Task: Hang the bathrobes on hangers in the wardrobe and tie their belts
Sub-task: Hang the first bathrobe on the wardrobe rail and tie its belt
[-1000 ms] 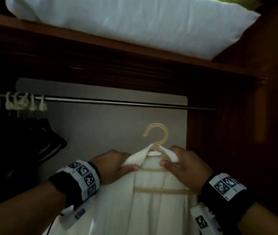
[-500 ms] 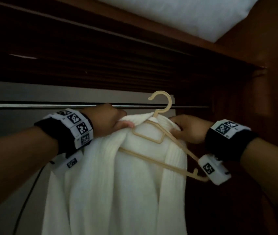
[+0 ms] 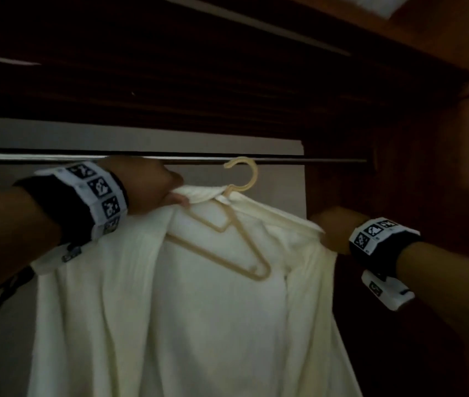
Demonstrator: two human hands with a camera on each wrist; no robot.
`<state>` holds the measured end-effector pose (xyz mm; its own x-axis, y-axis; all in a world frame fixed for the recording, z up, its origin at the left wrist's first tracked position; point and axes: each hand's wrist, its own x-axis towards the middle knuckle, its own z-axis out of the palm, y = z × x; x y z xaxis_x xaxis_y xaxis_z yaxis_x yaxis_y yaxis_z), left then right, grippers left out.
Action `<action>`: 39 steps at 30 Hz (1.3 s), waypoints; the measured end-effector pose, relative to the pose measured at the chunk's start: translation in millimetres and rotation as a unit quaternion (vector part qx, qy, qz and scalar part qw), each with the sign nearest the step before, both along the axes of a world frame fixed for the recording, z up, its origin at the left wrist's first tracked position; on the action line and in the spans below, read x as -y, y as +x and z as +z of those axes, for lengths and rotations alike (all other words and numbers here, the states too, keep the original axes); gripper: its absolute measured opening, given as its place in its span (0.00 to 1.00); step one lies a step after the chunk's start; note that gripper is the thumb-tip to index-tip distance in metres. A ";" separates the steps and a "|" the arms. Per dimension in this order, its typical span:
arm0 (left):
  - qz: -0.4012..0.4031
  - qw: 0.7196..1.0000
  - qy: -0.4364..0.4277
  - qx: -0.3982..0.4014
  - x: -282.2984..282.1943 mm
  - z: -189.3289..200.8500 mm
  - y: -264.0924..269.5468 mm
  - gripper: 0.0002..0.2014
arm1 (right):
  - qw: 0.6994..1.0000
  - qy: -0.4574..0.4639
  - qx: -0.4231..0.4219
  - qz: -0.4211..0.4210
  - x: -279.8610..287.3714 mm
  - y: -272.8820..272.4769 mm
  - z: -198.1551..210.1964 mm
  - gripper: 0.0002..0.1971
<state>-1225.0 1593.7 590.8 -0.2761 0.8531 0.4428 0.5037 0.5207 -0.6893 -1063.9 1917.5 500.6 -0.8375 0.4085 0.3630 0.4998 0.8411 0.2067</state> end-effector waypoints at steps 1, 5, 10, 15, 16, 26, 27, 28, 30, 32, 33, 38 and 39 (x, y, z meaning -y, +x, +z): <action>0.016 1.000 0.021 0.004 2.2 -6.0 -5.6 0.27 | 0.999 0.017 -0.025 -0.012 -7.5 2.5 2.0 0.13; 0.030 0.974 0.178 0.135 5.0 -26.4 -26.8 0.27 | 0.960 0.017 -0.269 0.081 13.0 18.9 13.5 0.10; -0.068 0.920 0.315 0.224 -19.7 -52.5 -30.0 0.26 | 0.839 -0.400 -0.026 0.369 126.1 36.9 -25.3 0.08; -0.142 0.899 0.324 0.257 -38.8 -63.9 -12.6 0.27 | 0.898 -0.077 -0.309 0.302 89.9 17.2 24.5 0.22; -0.158 0.897 0.319 0.260 -43.1 -65.0 -8.3 0.26 | 0.915 -0.075 -0.301 0.258 78.7 12.8 35.4 0.27; -0.180 0.883 0.261 0.346 -84.1 -75.4 -26.1 0.27 | 0.975 -0.041 -0.152 0.159 35.1 -9.4 32.4 0.24; -0.174 0.884 0.257 0.351 -91.3 -72.7 -28.8 0.25 | 0.978 -0.039 -0.155 0.137 33.4 -12.5 35.3 0.24; -0.169 0.886 0.255 0.350 -98.4 -68.5 -31.8 0.24 | 0.979 -0.033 -0.162 0.121 30.8 -15.5 40.2 0.24; -0.172 0.889 0.259 0.337 -110.8 -56.6 -40.4 0.22 | 0.980 -0.009 -0.175 0.092 28.5 -19.5 56.3 0.26; -0.171 0.890 0.263 0.332 -122.7 -42.8 -51.2 0.24 | 0.981 0.000 -0.182 0.061 29.3 -23.4 75.0 0.28; -0.164 0.890 0.262 0.334 -129.3 -36.8 -56.1 0.25 | 0.982 0.000 -0.183 0.047 30.3 -27.1 83.6 0.28; -0.123 0.887 0.250 0.369 -156.3 -40.4 -86.0 0.30 | 0.987 0.050 -0.154 -0.007 34.2 -63.3 91.8 0.22; -0.124 0.881 0.256 0.379 -158.4 -46.6 -94.4 0.30 | 0.986 0.053 -0.156 -0.013 36.2 -69.0 87.4 0.21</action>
